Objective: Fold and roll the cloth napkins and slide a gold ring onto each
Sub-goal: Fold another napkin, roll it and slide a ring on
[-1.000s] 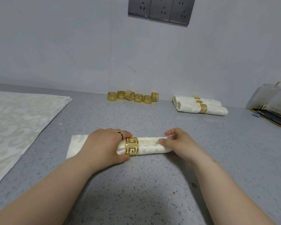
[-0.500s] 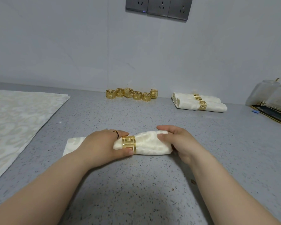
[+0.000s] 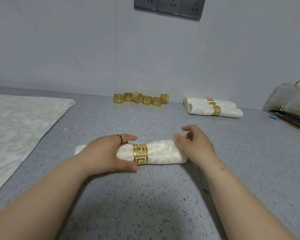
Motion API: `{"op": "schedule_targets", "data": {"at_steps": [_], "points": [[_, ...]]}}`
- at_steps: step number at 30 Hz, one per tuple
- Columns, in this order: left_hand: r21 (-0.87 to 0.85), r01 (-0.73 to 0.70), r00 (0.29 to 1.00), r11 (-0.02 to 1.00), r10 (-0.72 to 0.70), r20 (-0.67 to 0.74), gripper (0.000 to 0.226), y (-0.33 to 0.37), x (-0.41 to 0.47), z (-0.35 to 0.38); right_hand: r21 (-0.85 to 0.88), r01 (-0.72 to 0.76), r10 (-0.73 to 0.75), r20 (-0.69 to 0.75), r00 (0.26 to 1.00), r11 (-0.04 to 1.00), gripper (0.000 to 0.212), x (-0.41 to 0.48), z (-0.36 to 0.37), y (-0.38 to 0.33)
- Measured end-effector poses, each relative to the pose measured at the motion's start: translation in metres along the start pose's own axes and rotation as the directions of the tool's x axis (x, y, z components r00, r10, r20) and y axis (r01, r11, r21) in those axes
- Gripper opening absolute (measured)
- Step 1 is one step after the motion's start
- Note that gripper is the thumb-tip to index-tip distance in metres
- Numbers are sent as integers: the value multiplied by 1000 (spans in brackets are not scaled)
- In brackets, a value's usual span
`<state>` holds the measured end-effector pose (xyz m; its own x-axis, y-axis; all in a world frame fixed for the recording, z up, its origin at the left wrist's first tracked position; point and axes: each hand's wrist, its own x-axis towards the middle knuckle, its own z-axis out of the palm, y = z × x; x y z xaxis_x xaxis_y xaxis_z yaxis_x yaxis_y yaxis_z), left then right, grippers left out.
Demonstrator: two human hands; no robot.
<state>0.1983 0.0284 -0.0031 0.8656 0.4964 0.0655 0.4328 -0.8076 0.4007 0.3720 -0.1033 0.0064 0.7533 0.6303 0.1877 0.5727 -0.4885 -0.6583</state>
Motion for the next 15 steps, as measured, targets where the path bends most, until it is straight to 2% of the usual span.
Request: {"op": "schedule_targets", "data": {"at_steps": [1, 2, 4, 5, 7, 9, 13, 15], "points": [[-1, 4, 1000, 1000, -4, -5, 86, 1, 0, 0, 13, 125, -125, -49, 991, 992, 39, -4, -1, -3], [-7, 9, 1000, 1000, -9, -15, 73, 2, 0, 1, 5, 266, -266, -37, 963, 964, 41, -9, -2, -8], [-9, 17, 1000, 1000, -17, -25, 57, 3, -1, 1, -37, 510, -502, 127, 856, 860, 52, -22, 3, -20], [-6, 16, 1000, 1000, -17, -20, 54, 3, -1, 1, -67, 582, -557, 219, 801, 811, 59, -27, 8, -24], [-4, 11, 1000, 1000, -11, -24, 49, 2, -2, -2, -123, 653, -591, 326, 738, 748, 67, -30, 22, -27], [19, 0, 999, 1000, 1, -40, 47, 1, -3, -5, -157, 679, -600, 358, 716, 717, 62, -27, 33, -28], [55, -25, 998, 998, 28, -52, 46, -3, -1, -1, -164, 693, -628, 314, 711, 702, 40, -22, 39, -24], [45, -16, 998, 999, 18, -53, 52, -1, 0, 1, -160, 686, -625, 307, 718, 709, 37, -22, 38, -25]]}}
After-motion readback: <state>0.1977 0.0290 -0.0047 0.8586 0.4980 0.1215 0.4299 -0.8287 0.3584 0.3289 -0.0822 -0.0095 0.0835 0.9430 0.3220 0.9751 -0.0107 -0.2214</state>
